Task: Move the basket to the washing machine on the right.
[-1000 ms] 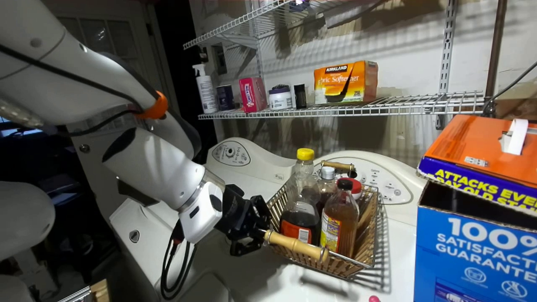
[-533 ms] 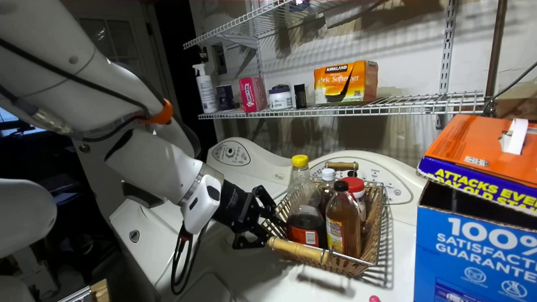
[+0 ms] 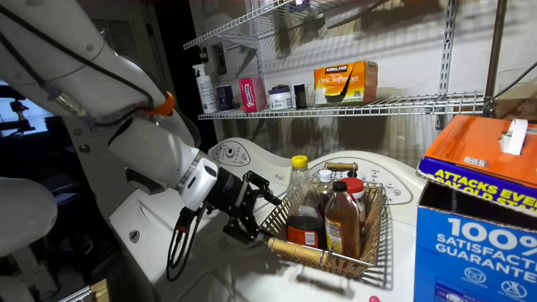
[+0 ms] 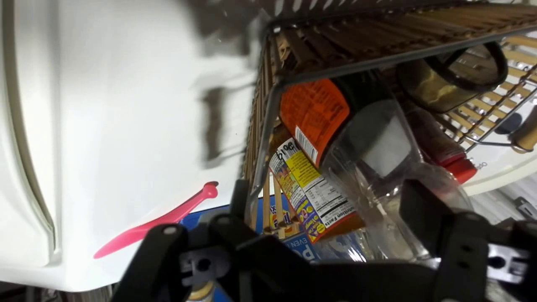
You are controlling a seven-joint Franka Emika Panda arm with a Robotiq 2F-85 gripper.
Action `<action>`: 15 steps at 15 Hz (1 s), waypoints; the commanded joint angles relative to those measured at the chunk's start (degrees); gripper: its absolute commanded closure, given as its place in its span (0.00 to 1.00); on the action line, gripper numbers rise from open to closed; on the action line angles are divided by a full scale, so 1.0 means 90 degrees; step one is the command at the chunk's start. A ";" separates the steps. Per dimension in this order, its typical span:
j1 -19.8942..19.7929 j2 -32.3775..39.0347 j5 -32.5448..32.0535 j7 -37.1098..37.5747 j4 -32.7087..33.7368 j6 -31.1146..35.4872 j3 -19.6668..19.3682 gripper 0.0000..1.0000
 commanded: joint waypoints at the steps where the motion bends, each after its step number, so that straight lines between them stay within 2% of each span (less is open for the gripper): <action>1: -0.0150 -0.0469 0.1144 -0.1169 0.0024 0.0245 0.0750 0.00; 5: -0.0526 -0.0151 0.1501 -0.2430 0.0048 0.1129 0.1974 0.00; 6: -0.0841 -0.0503 0.1543 -0.2503 0.0055 0.0826 0.2428 0.00; 8: -0.1102 -0.0074 0.1745 -0.3349 0.0062 0.0824 0.3139 0.00; 13: -0.1126 0.0744 0.2904 -0.5505 0.0078 0.0563 0.4413 0.00; 14: -0.1097 0.0911 0.3123 -0.5900 0.0081 0.0537 0.4593 0.00; 15: -0.0672 0.1315 0.3163 -0.6286 0.0087 0.0817 0.4413 0.00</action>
